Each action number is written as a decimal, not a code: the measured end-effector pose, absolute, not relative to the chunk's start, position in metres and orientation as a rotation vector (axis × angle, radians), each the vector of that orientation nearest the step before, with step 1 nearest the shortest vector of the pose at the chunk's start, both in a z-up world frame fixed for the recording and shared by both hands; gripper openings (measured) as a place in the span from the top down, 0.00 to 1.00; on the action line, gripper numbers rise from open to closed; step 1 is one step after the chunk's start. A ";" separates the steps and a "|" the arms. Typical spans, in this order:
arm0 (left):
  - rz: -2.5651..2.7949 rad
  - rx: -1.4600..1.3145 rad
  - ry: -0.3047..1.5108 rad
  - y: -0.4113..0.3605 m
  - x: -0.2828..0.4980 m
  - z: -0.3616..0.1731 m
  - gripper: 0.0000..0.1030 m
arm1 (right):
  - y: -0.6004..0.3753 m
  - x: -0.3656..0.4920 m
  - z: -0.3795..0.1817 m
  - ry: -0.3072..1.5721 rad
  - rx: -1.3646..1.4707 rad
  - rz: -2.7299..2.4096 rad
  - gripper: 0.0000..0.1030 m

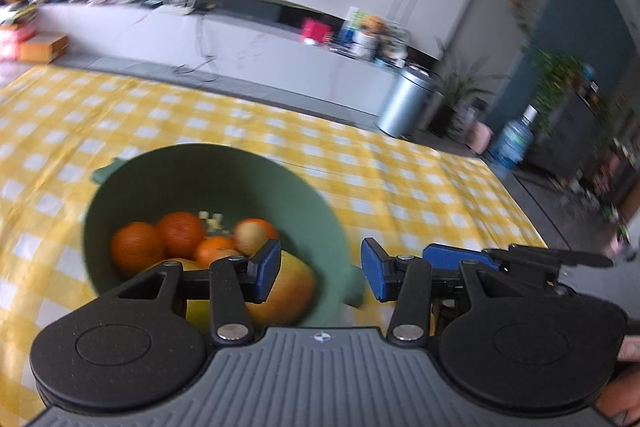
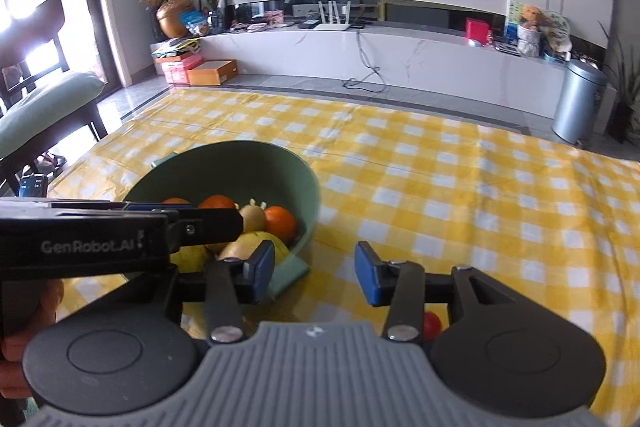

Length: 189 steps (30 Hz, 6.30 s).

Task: Organize fruits
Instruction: 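Open both grippers to drop the kiwis into the colander, then move both grippers back toward the green cucumber on the cloth, then close the left gripper around the middle of the green cucumber, then lift the cucumber with the left gripper and carry it over the colander, then lower the cucumber into the colander and open the left gripper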

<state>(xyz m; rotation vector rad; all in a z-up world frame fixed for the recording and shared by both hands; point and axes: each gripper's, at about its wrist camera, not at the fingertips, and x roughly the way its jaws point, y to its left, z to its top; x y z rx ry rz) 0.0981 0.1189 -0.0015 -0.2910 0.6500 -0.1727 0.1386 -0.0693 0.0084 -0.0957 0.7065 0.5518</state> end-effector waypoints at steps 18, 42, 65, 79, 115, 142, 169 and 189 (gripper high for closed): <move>-0.510 0.087 0.812 0.028 0.070 -0.029 0.38 | -0.170 0.094 -0.025 0.902 -0.011 0.329 0.48; -0.533 0.344 0.813 0.010 0.065 -0.067 0.23 | -0.162 0.085 -0.051 1.028 -0.095 0.335 0.61; -0.605 0.141 0.860 0.021 0.105 -0.074 0.25 | -0.179 0.114 -0.054 0.967 0.218 0.258 0.68; -0.638 0.536 0.901 -0.012 0.097 -0.077 0.32 | -0.183 0.113 -0.056 0.965 0.247 0.264 0.68; -0.284 0.192 0.946 0.014 0.092 -0.022 0.54 | -0.195 0.109 -0.052 0.923 0.322 0.310 0.59; -0.006 0.029 0.660 0.110 0.118 0.049 0.54 | -0.161 0.159 -0.032 0.815 -0.037 0.350 0.62; 0.037 0.322 0.753 0.116 0.150 -0.028 0.57 | -0.134 0.174 -0.063 0.939 -0.123 0.379 0.68; 0.010 0.014 0.720 0.148 0.126 -0.007 0.48 | -0.130 0.181 -0.070 0.993 -0.068 0.434 0.80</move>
